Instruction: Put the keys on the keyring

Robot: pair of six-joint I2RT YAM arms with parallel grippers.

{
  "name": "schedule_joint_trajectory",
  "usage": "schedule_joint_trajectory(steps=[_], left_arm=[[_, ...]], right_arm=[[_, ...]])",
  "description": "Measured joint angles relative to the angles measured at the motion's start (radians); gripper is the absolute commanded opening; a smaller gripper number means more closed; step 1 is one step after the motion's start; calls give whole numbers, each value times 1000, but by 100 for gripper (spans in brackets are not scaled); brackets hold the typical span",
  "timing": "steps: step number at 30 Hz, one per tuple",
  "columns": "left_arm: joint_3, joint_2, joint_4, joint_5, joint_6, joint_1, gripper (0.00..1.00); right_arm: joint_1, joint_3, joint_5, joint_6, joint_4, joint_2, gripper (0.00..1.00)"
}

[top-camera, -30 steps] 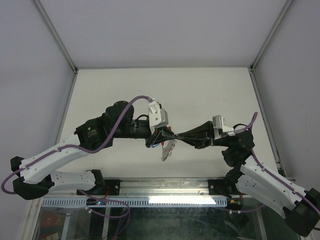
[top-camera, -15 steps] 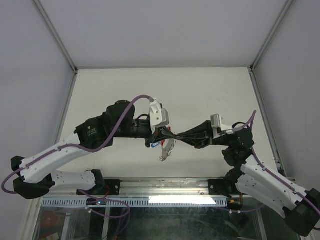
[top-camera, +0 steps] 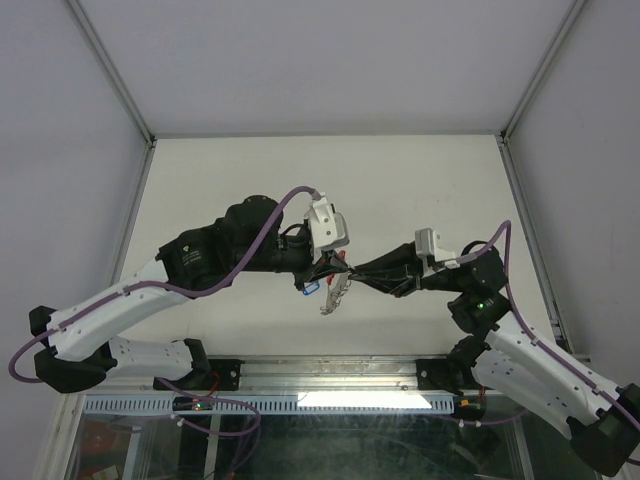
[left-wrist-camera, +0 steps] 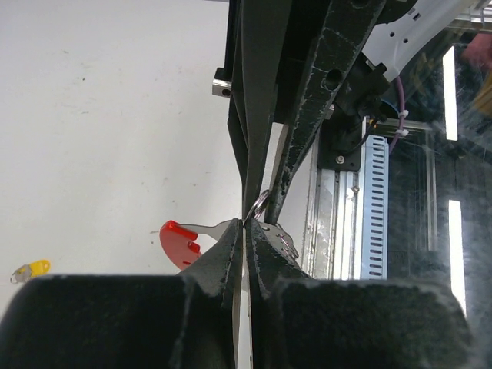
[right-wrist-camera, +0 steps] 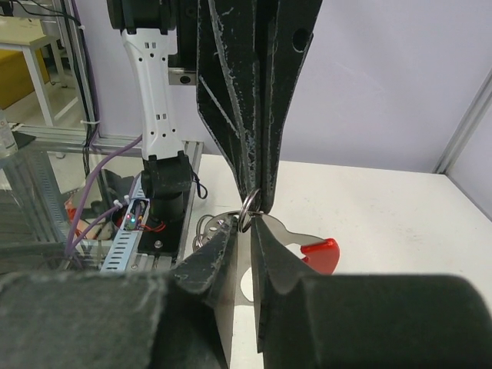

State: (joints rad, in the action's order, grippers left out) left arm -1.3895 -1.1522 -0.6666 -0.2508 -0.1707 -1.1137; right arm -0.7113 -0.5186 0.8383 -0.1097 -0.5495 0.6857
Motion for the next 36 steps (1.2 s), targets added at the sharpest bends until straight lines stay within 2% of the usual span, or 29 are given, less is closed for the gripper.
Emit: schedule_joint_trajectory(steps=[16,20,23,24,27,30,33,36], left_arm=[[-4,-13,-9,16,-5,0,0],[-4,-13,-9,16,-5,0,0],[-5,-14,-11,15,-6,0,0],[-5,-14,-14,15,-6,0,0],[-5,-18,-21,15,-6,0,0],[-7,-22,-23,15,-9,0,0],[-7,-24,-23,15,-11,0,0],[-7,-24,-24,15,-14,0,0]], right_arm=[[-1,-3,-21,53,81,-25,15],[-2,-3,-34,55,85,-25,2],[-2,-4,-47,58,93,-24,0],[-2,-4,-49,58,98,-24,1],[-2,-4,-50,58,107,-23,15],[-2,-4,-54,60,111,-24,21],[-2,-4,-66,63,111,-24,23],[-2,-4,-74,66,111,-25,19]])
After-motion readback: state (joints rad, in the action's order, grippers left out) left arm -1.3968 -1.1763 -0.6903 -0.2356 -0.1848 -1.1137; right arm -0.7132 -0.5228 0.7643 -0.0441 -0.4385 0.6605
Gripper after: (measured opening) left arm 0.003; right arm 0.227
